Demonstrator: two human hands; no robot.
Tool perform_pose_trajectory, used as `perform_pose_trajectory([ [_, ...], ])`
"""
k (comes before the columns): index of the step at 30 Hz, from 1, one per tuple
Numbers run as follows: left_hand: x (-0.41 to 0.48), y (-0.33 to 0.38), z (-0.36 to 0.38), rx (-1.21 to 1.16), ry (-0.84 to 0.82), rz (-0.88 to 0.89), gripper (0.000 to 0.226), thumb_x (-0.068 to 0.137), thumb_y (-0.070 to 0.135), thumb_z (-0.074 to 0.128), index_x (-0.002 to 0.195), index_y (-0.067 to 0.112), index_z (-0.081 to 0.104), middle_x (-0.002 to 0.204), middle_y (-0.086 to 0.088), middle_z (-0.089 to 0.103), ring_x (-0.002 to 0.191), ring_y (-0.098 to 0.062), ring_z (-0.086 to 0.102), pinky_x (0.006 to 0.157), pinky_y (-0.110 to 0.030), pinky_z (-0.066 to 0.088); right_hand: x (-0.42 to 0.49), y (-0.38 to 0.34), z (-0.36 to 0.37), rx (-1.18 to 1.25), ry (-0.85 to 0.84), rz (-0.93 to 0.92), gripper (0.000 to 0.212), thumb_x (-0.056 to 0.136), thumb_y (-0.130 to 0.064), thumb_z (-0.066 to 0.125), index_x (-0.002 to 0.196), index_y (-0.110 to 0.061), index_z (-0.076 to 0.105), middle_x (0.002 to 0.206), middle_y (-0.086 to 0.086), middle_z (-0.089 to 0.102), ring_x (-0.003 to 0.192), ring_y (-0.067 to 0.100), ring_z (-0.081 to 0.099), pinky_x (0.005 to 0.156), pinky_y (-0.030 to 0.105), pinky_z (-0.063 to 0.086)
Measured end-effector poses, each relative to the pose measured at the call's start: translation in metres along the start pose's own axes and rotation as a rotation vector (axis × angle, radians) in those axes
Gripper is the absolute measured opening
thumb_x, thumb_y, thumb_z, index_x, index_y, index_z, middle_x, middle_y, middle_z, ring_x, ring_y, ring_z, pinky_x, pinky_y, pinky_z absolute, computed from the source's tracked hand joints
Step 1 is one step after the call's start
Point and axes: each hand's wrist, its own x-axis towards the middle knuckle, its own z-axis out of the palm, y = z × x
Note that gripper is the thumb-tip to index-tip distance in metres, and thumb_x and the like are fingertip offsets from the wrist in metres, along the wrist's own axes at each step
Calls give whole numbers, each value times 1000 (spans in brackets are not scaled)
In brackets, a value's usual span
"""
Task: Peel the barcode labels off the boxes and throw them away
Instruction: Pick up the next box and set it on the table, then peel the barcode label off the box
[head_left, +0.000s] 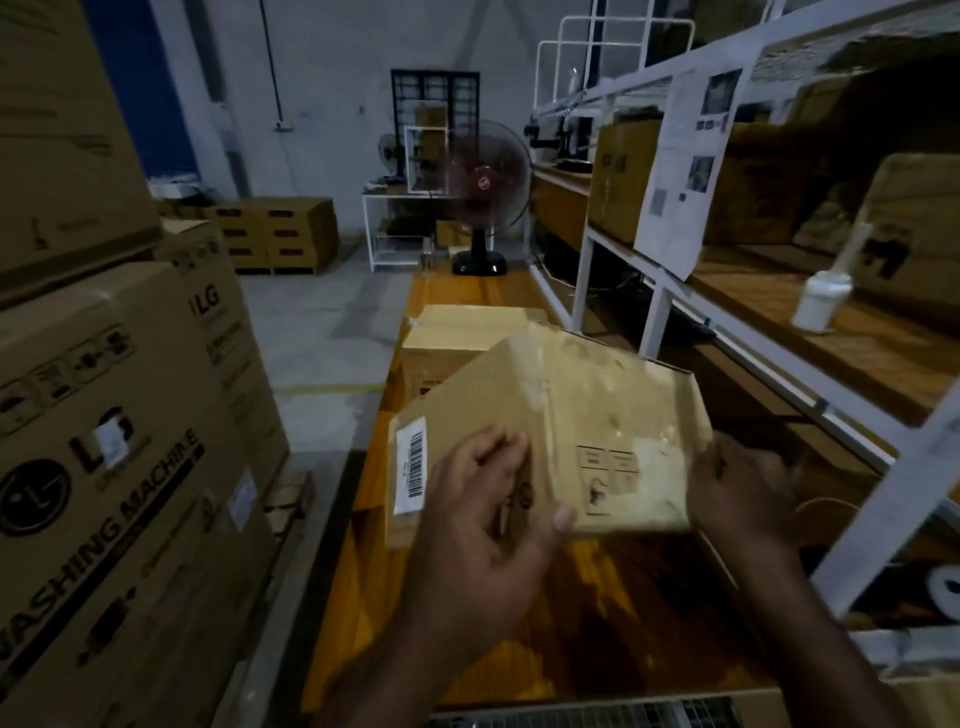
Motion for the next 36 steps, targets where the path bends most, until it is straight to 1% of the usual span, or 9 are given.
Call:
perform_pose_trajectory([
  [4, -4, 3, 28, 231, -125, 37, 76, 83, 81, 26, 151, 49, 16, 160, 29, 0, 144, 5, -5, 117, -34, 16, -2, 1, 3, 134, -199, 65, 35, 99, -55, 35, 100, -28, 58, 100, 5, 65, 87, 20, 64, 72, 40, 55],
  [8, -7, -5, 56, 416, -414, 65, 72, 92, 65, 40, 154, 39, 15, 163, 17, -18, 145, -6, -16, 114, -33, -6, -21, -10, 13, 540, -389, 247, 66, 80, -83, 32, 121, -39, 58, 113, 1, 61, 104, 28, 61, 84, 43, 53],
  [13, -17, -37, 77, 555, -672, 82, 82, 91, 45, 55, 156, 27, 7, 161, 3, -30, 148, -25, -26, 120, -53, -3, -29, -13, 34, 566, -296, 92, 32, 90, -56, 56, 114, -35, 57, 111, -6, 66, 96, 12, 61, 76, 32, 52],
  [17, -12, -55, 59, 512, -666, 159, 54, 90, 45, 54, 140, 36, 38, 167, 5, -4, 152, -19, -3, 120, -50, 8, -26, -8, 52, 473, -127, 13, 63, 83, -62, 64, 133, -26, 49, 117, -6, 63, 101, 13, 61, 74, 33, 55],
  [20, 0, -62, 37, 454, -652, 196, 47, 92, 42, 54, 138, 35, 49, 160, 12, 30, 147, -12, 25, 121, -44, 18, -20, -13, 54, 470, -69, -144, 62, 93, -44, 62, 146, -34, 33, 122, -15, 51, 106, 8, 55, 72, 27, 54],
  [24, 33, -81, 1, 297, -197, 87, 39, 93, 40, 57, 131, 34, 58, 146, 14, 49, 137, -7, 37, 113, -42, 36, 13, -22, 53, 275, -96, -155, 33, 98, -32, 55, 131, -32, 54, 125, -8, 62, 104, 9, 60, 78, 36, 59],
  [27, 85, -103, -34, 250, 91, -154, 65, 89, 35, 69, 147, 31, 39, 161, 0, 25, 146, -18, 22, 112, -44, 32, 43, -23, 55, 169, -114, -158, 21, 98, -26, 56, 117, -28, 64, 120, -1, 65, 98, 11, 62, 68, 28, 55],
  [30, 132, -130, -52, 104, -53, -377, 78, 91, 41, 65, 154, 38, 19, 163, -4, 20, 148, -27, 25, 112, -44, 33, 70, -29, 57, 100, -98, -220, 19, 99, -24, 55, 114, -24, 67, 113, 0, 67, 94, 12, 61, 62, 23, 48],
  [36, 166, -154, -38, 98, -64, -347, 47, 91, 65, 43, 136, 52, 47, 128, 4, 66, 112, -20, 65, 89, -50, 57, 124, -42, 52, 18, -46, -246, 21, 102, -24, 47, 108, -20, 67, 106, 4, 68, 100, 18, 61, 78, 32, 46],
])
